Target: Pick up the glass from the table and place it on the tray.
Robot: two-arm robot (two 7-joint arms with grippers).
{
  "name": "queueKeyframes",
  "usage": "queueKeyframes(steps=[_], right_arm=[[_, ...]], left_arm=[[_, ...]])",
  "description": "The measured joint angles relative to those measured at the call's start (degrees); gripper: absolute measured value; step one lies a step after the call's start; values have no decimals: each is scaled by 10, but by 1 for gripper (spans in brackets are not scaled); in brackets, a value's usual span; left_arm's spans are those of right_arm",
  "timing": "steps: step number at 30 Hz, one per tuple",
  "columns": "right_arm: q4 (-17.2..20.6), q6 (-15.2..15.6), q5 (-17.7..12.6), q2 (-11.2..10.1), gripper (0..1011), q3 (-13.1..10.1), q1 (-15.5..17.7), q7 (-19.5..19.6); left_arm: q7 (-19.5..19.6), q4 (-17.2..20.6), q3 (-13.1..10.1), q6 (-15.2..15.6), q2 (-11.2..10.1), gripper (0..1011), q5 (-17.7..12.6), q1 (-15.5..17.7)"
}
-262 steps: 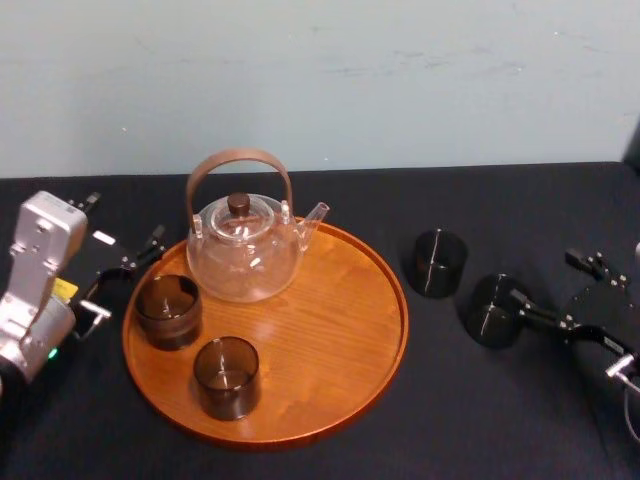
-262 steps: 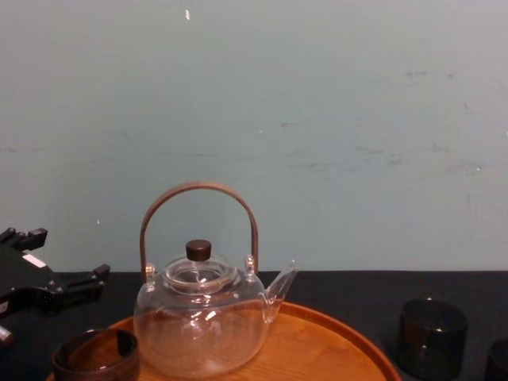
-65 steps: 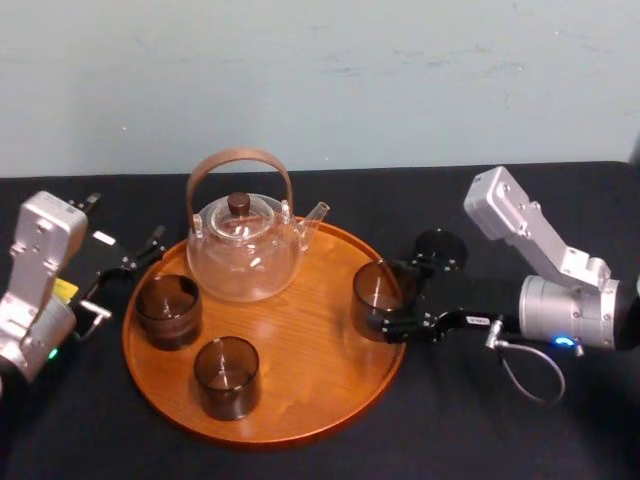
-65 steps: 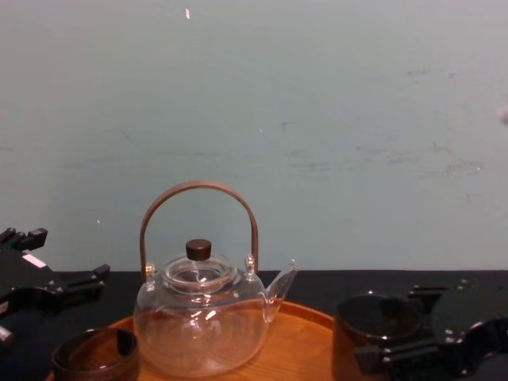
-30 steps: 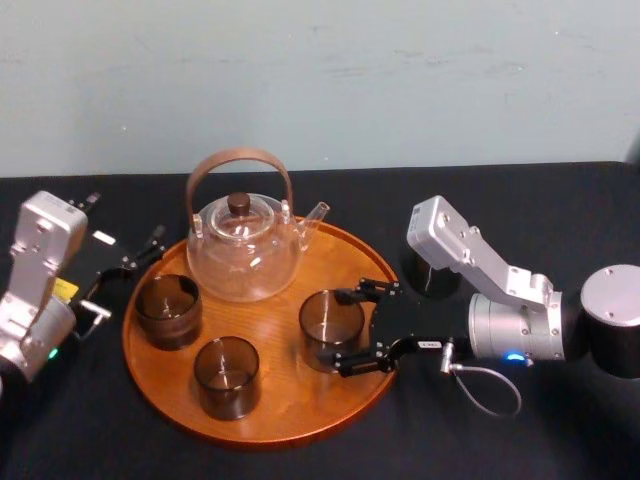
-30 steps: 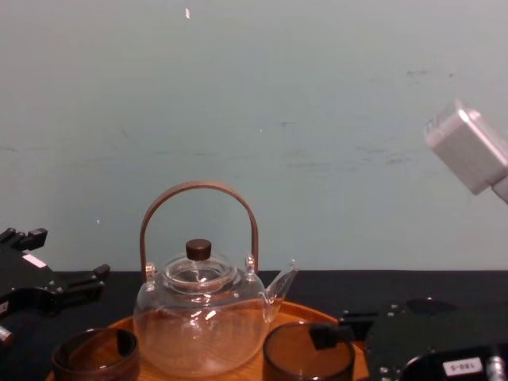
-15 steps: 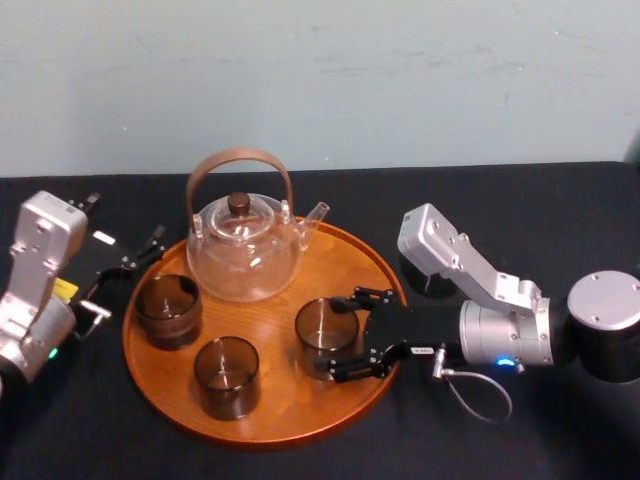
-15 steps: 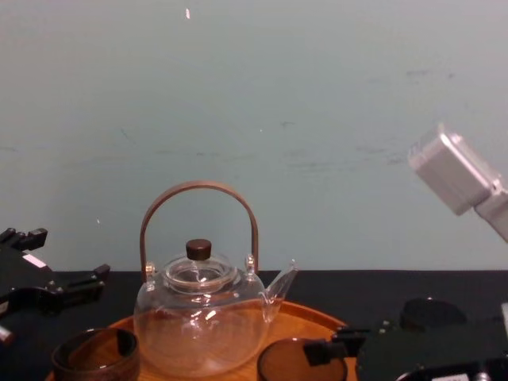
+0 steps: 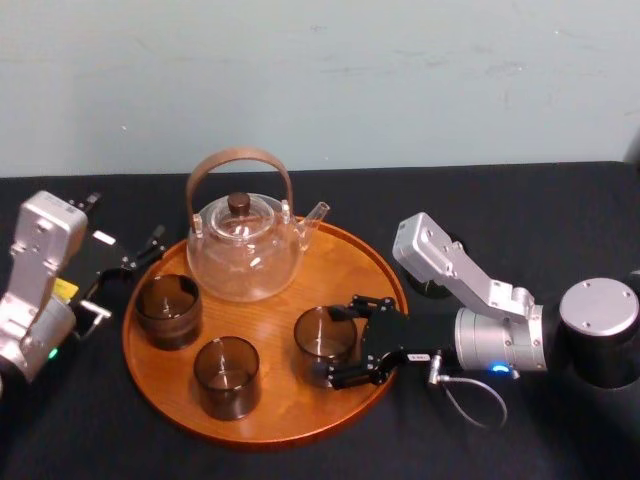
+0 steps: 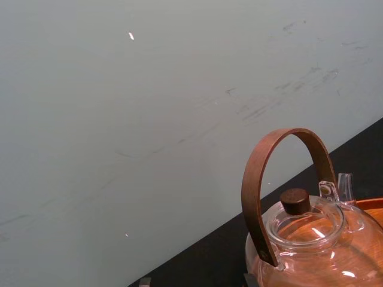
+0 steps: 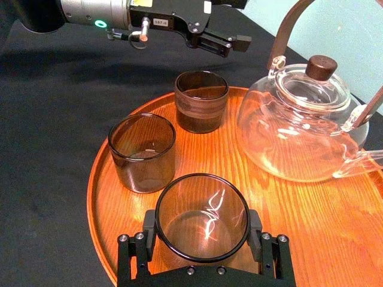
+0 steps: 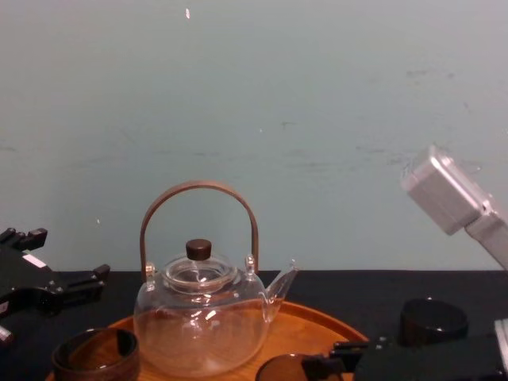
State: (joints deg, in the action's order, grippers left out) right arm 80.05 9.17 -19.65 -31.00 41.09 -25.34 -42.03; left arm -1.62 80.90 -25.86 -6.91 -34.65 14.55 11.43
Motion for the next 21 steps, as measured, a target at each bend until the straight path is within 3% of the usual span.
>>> queueKeyframes(steps=[21], right_arm=[[-10, -9, 10, 7, 903, 3, 3, 5]], left_arm=[[0, 0, 0, 0, 0, 1001, 0, 0]])
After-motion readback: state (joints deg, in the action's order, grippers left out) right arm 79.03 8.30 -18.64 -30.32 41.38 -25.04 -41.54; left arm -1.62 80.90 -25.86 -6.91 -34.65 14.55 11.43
